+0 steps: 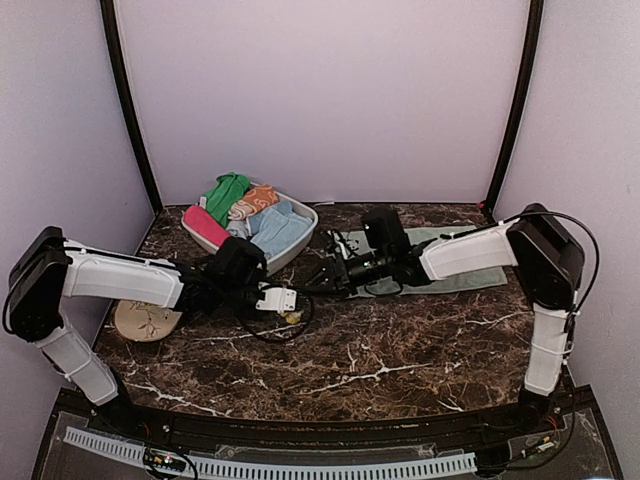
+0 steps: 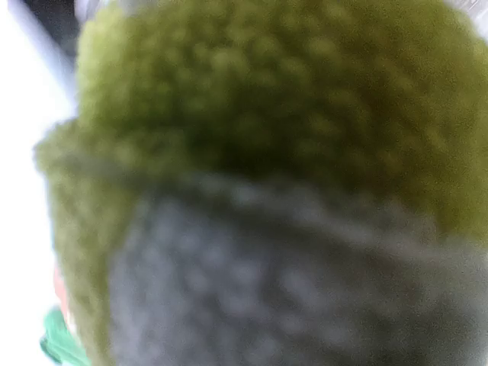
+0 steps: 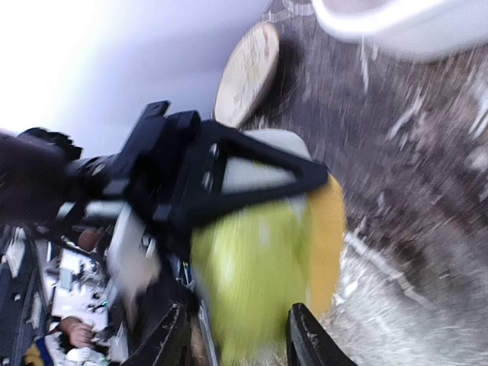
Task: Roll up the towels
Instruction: Place the towel in the storage box.
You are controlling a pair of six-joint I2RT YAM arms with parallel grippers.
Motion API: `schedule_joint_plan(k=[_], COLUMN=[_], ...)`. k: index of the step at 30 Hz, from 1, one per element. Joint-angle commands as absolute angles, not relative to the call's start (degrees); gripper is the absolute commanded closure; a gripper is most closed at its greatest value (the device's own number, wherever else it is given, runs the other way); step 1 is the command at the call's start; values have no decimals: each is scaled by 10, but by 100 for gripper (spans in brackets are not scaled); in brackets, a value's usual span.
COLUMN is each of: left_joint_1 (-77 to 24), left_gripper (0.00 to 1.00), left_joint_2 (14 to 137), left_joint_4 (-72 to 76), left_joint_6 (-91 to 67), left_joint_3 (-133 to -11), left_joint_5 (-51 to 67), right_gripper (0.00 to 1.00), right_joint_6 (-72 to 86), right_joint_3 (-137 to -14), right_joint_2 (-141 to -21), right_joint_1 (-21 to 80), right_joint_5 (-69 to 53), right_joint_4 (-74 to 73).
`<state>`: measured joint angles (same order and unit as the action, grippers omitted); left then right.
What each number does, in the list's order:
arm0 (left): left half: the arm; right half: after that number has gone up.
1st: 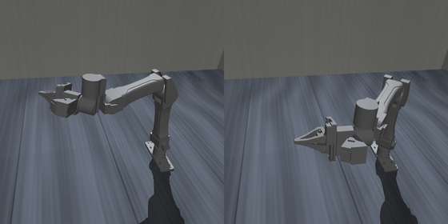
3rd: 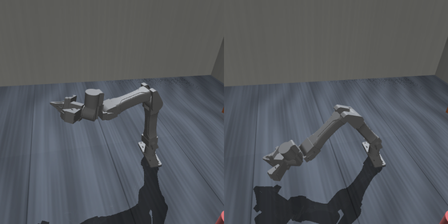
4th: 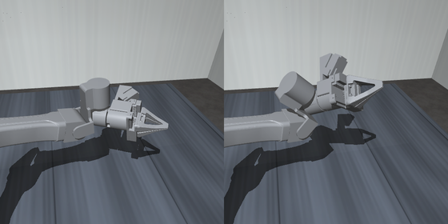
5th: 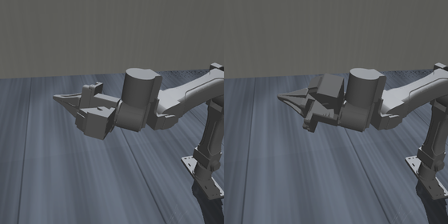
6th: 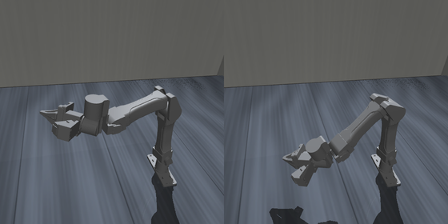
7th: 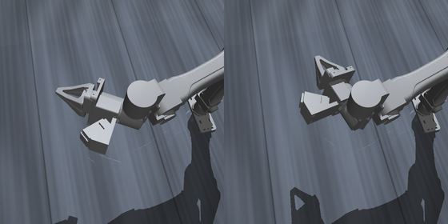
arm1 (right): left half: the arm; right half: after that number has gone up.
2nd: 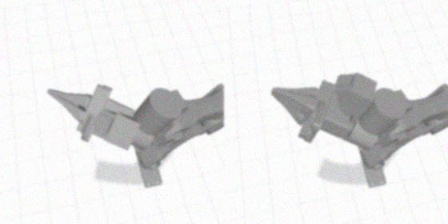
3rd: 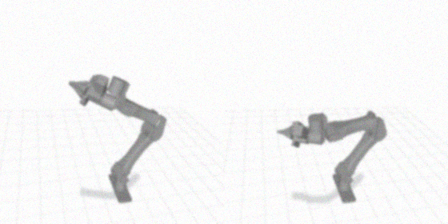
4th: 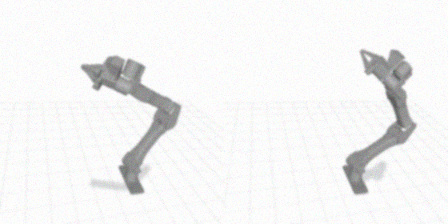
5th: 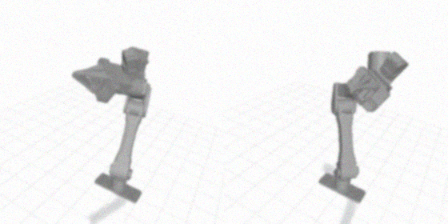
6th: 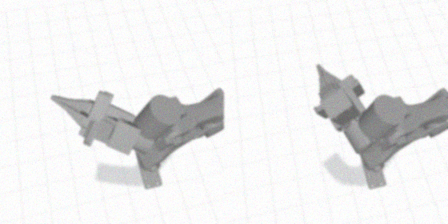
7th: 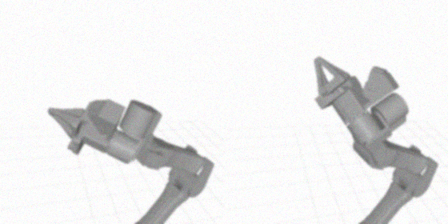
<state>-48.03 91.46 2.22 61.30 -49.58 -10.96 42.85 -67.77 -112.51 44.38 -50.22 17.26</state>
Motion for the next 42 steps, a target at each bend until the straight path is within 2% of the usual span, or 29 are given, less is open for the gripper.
schedule_joint_plan(k=[1,5,8,16,21,24,26,29,31,34,38,41,42], left_joint_1=[-370,-278,-241,-199,-199,-200,-200,-200,-200,-200,-201,-201,-201], left_gripper=[100,100,100,100,100,100,94,79,77,74,61,58,43], left_joint_2=[821,765,776,916,1001,1028,1031,1038,1043,1050,1054,1057,1057], left_joint_4=[-62,-21,40,140,144,83,7,-136,-191,-237,-250,-220,-208], left_joint_6=[628,719,784,869,918,914,892,851,838,820,815,818,819], left_joint_3=[-528,-513,-502,-582,-648,-691,-722,-769,-777,-778,-774,-764,-762], left_joint_5=[-154,-139,-135,-110,-99,-78,-50,-5,11,30,52,39,37], right_gripper=[54,53,53,54,55,55,55,55,55,55,55,55,55], right_joint_6=[340,295,278,279,285,293,294,291,289,291,298,304,305], right_joint_3=[-720,-718,-699,-596,-565,-549,-541,-537,-537,-539,-542,-538,-536], right_joint_2=[-1037,-984,-960,-918,-893,-893,-894,-895,-896,-900,-900,-895,-891], right_joint_1=[380,337,332,332,332,332,332,331,330,328,327,327,328], right_joint_5=[-423,-362,-345,-341,-342,-345,-348,-350,-351,-356,-360,-361,-361], right_joint_4=[107,63,50,63,74,88,91,90,89,90,92,96,98])
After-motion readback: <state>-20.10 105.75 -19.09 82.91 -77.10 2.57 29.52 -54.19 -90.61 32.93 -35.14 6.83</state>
